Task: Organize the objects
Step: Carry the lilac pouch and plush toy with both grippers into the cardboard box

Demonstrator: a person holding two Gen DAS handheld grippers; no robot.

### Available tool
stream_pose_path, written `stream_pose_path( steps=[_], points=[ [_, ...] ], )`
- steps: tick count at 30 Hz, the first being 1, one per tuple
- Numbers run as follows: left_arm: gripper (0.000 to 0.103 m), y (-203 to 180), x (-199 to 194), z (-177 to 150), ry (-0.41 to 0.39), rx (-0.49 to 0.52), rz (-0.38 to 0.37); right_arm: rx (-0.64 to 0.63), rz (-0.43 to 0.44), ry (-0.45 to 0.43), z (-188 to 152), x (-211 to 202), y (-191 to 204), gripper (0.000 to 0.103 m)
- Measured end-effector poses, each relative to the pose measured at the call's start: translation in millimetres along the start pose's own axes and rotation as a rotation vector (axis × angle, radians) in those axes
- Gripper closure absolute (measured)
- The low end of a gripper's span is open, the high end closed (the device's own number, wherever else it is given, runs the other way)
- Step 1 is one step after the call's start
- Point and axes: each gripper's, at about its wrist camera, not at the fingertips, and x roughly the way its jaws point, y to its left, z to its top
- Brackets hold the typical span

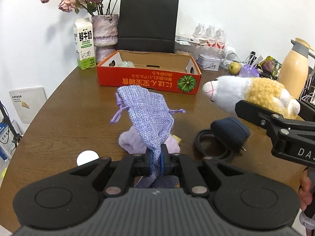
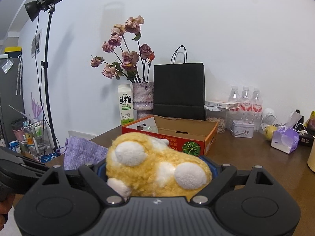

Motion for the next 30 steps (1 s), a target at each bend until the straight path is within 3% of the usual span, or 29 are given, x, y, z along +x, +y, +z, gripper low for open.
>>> stream_pose_path(
  steps=[30],
  points=[
    [0.095,35.9,72.3,84.9,-0.006,-0.035,0.002,-0.014,0.014,0.034,51.3,104.8,-15.2,0.014]
  ],
)
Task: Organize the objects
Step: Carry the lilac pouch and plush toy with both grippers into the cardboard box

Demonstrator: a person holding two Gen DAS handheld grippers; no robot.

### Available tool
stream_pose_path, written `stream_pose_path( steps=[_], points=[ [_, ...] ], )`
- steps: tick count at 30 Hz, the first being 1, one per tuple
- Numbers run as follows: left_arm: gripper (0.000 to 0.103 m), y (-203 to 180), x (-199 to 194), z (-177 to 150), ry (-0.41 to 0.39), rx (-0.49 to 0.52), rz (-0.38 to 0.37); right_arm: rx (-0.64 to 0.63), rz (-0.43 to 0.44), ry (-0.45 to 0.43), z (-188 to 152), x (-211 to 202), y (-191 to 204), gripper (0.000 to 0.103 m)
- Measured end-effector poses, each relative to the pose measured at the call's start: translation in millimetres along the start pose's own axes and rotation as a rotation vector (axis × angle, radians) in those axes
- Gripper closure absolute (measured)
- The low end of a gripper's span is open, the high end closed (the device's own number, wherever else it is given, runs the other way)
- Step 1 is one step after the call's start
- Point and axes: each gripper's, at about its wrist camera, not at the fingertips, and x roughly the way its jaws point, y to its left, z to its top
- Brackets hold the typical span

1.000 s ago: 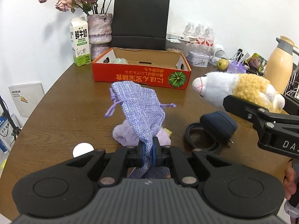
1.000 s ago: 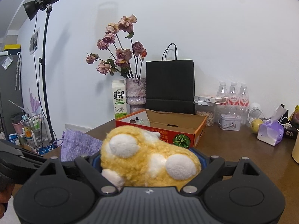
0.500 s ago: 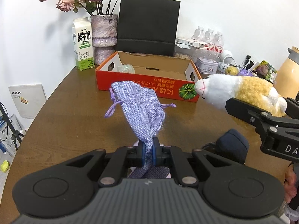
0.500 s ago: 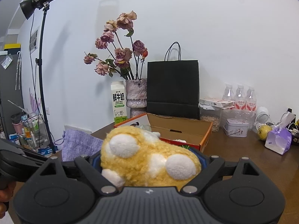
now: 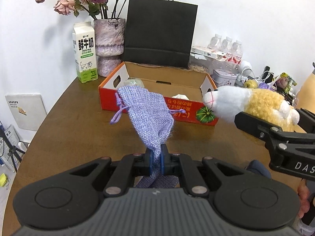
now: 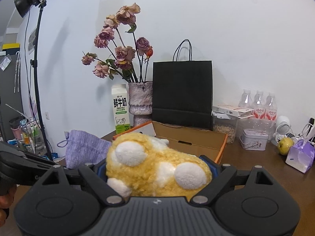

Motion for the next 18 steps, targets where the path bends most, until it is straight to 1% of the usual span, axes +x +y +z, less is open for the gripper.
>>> stream_pose_path(
  steps=[18],
  points=[
    [0.095,12.5,50.3,53.8,-0.003,-0.020,-0.015,-0.011,-0.016,0.044,27.1,64.9,-18.5,0.014]
  ],
)
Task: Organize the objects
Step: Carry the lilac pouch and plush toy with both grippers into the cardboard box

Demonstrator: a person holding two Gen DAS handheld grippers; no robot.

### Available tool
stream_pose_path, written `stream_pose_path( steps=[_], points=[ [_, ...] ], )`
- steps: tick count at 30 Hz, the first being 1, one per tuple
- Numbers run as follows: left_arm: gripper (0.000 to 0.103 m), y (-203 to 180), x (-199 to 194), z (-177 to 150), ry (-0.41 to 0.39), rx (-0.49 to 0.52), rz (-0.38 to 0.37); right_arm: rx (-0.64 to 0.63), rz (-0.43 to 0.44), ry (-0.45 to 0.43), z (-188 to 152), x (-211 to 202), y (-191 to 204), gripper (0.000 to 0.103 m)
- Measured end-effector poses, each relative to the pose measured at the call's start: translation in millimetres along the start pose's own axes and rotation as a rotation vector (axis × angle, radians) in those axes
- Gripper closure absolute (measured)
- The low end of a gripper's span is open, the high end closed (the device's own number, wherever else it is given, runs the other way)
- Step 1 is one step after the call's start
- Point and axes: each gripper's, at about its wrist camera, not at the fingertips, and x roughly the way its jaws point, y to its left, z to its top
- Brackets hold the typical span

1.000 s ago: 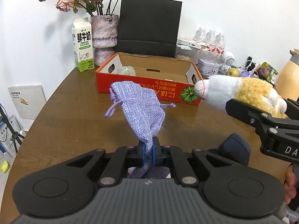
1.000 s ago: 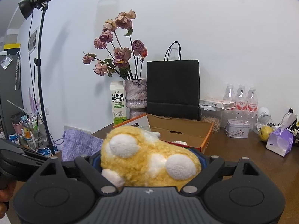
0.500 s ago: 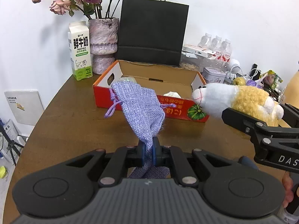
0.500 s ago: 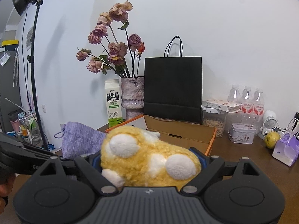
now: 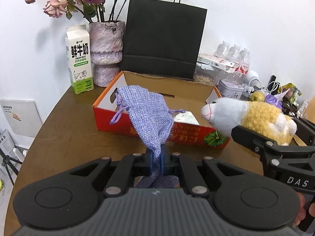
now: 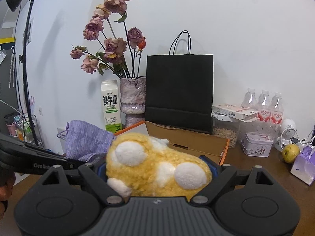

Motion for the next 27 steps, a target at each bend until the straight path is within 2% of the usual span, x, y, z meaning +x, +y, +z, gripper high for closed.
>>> stream_pose_path(
  steps=[27],
  points=[
    [0.095,16.5,94.3,80.3,0.002,-0.023,-0.004,0.017,-0.034,0.096,36.0,113.1,-26.4,0.014]
  ],
)
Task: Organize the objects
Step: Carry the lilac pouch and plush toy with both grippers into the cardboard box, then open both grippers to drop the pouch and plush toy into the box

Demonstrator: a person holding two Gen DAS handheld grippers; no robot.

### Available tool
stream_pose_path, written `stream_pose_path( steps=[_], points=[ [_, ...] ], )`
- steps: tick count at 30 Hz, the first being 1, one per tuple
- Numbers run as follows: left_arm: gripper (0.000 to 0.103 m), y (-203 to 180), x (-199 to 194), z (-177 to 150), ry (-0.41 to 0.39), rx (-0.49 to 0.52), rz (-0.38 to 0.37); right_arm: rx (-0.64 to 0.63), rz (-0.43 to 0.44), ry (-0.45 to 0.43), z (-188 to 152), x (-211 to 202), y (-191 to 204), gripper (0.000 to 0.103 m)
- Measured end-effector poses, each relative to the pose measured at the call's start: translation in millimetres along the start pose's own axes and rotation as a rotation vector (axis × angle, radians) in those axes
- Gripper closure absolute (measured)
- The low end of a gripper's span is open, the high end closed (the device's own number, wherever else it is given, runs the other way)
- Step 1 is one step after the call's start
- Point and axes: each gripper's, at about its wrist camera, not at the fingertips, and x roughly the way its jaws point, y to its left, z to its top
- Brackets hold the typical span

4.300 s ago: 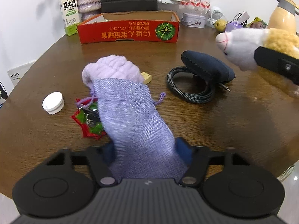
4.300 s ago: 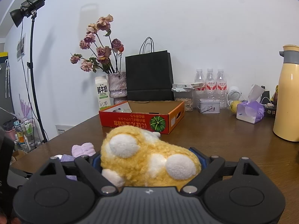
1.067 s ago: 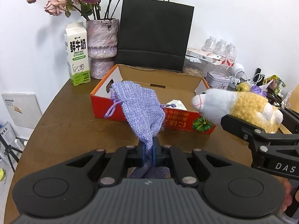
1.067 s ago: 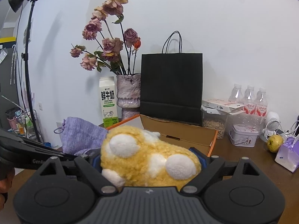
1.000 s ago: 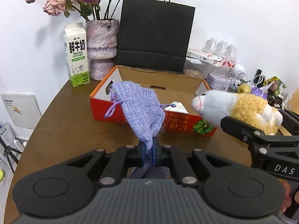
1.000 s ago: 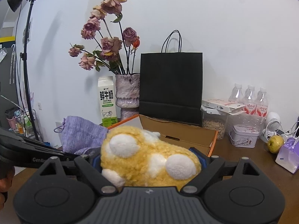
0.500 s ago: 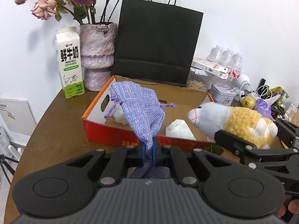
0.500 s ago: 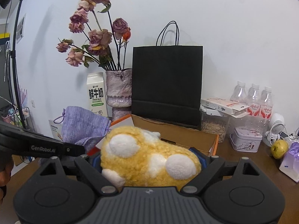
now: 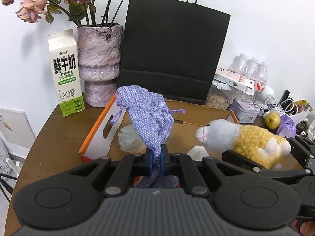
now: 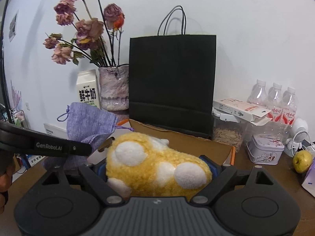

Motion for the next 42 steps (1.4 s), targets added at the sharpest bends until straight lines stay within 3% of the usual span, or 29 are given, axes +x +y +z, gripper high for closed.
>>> stream_pose_path(
  steps=[12,26,33,35,37,39,41,42],
  points=[
    [0.095,3.7,42.9,26.9,-0.003,0.001,0.009,0.021,-0.023,0.048,7.6,47.7,-13.5,0.014],
    [0.095,6.4,97.9,32.1,0.032,0.021,0.043,0.031,-0.036,0.107,-1.4,90.8,-27.0,0.014],
    [0.088,9.6,108.2,32.2,0.040,0.014,0.059,0.039,-0.044,0.131,-6.7,102.2,-33.8,0.010],
    [0.080,11.3,110.3,31.8,0.038,0.014,0.067,0.040,-0.045,0.140,-8.2,104.7,-34.9,0.009],
    [0.061,13.5,110.4,31.2,0.029,0.010,0.071,0.041,-0.049,0.144,-9.4,106.1,-35.6,0.008],
    [0.052,15.5,110.1,31.5,0.020,0.010,0.071,0.049,-0.046,0.144,-9.8,106.5,-36.6,0.004],
    [0.034,17.5,109.2,32.0,0.010,0.010,0.068,0.050,-0.045,0.143,-8.9,106.5,-37.4,0.000],
    [0.016,18.0,108.7,32.1,0.004,0.007,0.070,0.050,-0.045,0.141,-8.8,105.9,-37.4,0.000]
  ],
)
